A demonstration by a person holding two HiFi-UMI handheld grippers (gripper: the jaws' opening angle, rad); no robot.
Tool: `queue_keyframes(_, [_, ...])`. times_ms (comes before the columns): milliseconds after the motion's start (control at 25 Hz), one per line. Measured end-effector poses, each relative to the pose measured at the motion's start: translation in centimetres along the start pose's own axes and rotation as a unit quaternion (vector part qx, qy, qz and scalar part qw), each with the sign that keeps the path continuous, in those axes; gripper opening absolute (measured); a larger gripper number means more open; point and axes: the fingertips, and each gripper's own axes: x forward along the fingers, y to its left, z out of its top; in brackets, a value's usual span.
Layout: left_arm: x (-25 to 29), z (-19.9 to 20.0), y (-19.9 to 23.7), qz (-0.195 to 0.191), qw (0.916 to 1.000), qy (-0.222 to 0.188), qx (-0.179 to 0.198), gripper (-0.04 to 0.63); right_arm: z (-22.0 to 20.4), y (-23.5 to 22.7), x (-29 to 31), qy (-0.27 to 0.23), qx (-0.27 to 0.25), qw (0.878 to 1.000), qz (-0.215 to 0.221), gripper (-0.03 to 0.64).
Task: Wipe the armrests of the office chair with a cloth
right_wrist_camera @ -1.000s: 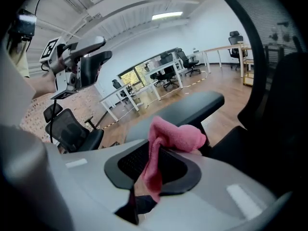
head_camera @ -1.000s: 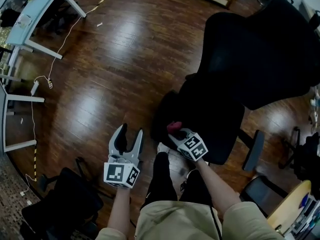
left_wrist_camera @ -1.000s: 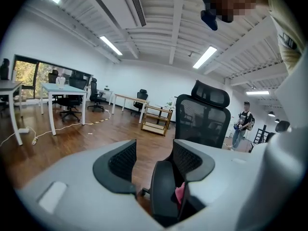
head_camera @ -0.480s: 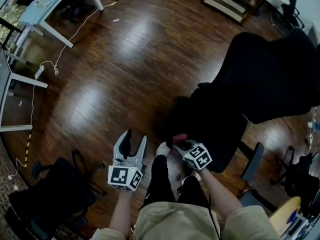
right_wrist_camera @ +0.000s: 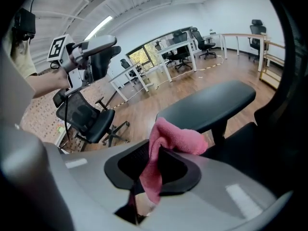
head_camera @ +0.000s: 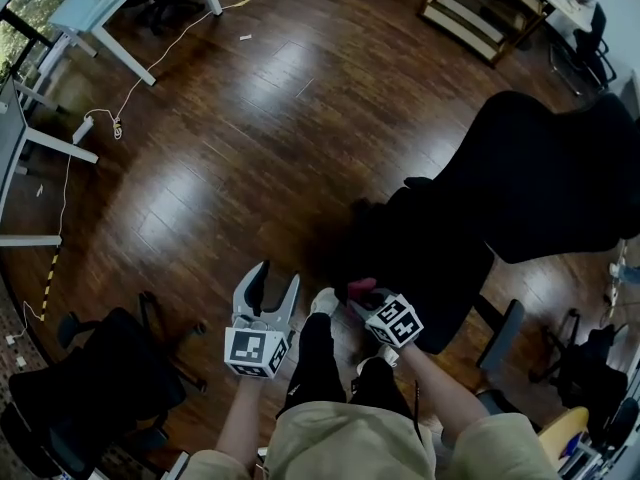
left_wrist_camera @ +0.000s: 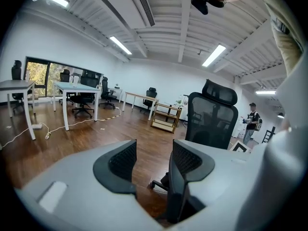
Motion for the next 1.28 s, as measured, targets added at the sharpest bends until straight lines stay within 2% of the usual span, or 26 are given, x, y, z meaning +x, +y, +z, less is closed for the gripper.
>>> queue_keyframes(120, [0.4,-0.1,0.4,0.001,1.0000,0.001,-0.004,0.215,0.1,0.5,0.1,0.030,-0.035,0.999,0.016,0.064])
queue_keyframes(280, [0.8,-0.5,0.9,0.000,0.9999,0.007,-0.008,0.215,0.0,1.2,0.5,0.050,-0.053,0.997,0.036,0.063])
queue_keyframes(560, [2.1,-0.3,1.6,0.006,0.9997,0.003,-0.022,0.215,-0.1,1.2,0.4,0.064,-0.050,0.996,0.046,0.063])
queue_keyframes(880, [2.1,-0.3,4.7,0.042,0.9986,0.006,-0.032,0.215,0.3,2.4,0.3,0.061,-0.079,0.992,0.071,0.063])
queue_keyframes(1120, [1.7,-0.6,6.7,0.064,0.9972,0.010,-0.036,0.215,4.9,4.5,3.5,0.034,-0.109,0.988,0.105,0.063])
queue_keyframes(1280, [2.1,0.0,6.5,0.062,0.9975,0.005,-0.034,0.215,9.7,1.9,5.4,0.006,-0.115,0.991,0.070,0.063])
